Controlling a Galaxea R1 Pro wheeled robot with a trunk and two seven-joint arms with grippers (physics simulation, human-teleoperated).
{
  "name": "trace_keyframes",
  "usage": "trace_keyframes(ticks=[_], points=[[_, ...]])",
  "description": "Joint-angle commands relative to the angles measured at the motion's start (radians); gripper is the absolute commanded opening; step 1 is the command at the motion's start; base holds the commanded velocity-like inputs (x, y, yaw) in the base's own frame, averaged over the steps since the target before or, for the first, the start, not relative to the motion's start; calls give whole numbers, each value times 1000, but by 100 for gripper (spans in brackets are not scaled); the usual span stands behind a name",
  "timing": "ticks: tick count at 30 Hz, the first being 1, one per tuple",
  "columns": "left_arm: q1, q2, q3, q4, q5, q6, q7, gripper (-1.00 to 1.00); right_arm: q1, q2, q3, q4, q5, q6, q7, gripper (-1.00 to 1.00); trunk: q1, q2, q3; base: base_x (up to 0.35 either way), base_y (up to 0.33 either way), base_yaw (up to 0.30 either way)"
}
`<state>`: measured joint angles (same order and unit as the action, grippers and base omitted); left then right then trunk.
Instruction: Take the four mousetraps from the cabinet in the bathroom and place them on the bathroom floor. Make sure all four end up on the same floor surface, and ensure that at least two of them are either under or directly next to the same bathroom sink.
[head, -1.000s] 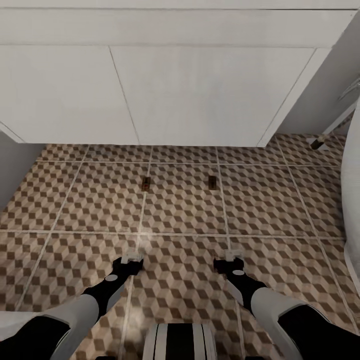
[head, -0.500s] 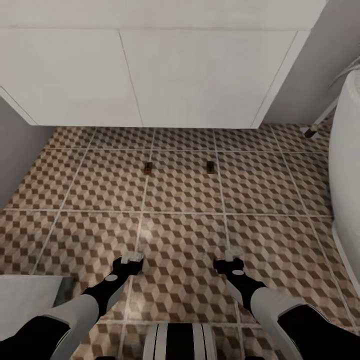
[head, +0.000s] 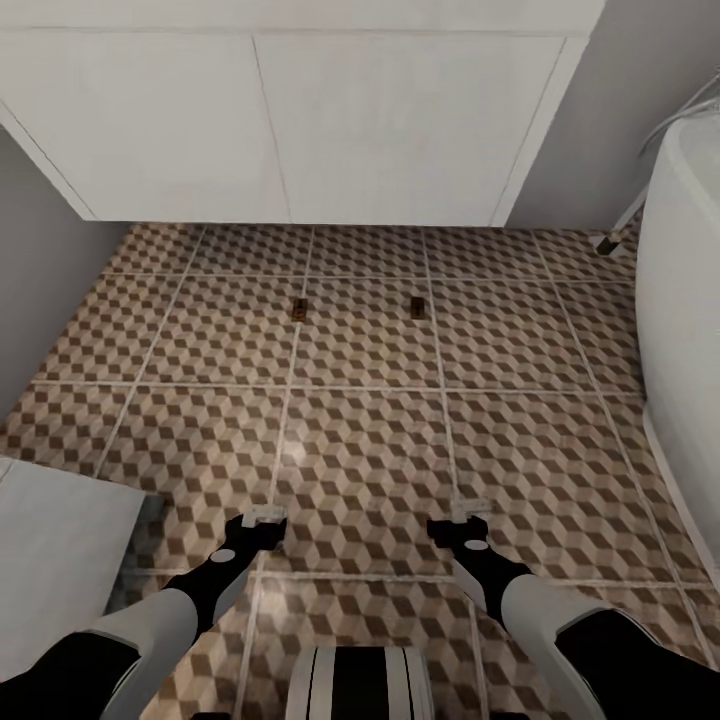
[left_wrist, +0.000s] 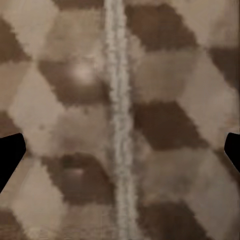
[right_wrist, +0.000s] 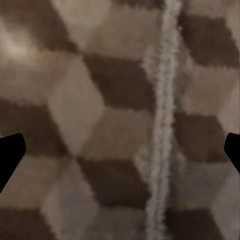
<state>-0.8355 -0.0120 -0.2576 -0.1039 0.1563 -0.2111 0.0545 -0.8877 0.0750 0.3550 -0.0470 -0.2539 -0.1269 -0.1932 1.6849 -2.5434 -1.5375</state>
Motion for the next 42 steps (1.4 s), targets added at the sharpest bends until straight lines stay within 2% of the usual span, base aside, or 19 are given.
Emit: trace_keyframes(ticks=[1, 22, 42], points=[[-1, 0, -9, 1, 9, -4, 4, 100, 0, 0, 9, 1, -10, -4, -3, 100, -1, 0, 0, -345, 0, 0], [-1, 0, -8, 1, 9, -4, 3, 100, 0, 1, 9, 1, -10, -3, -3, 100, -1, 0, 0, -323, 0, 0], [-1, 0, -9, 1, 7, -4, 2, 100, 0, 1, 9, 1, -10, -3, -3, 100, -1, 0, 0, -42, 0, 0]])
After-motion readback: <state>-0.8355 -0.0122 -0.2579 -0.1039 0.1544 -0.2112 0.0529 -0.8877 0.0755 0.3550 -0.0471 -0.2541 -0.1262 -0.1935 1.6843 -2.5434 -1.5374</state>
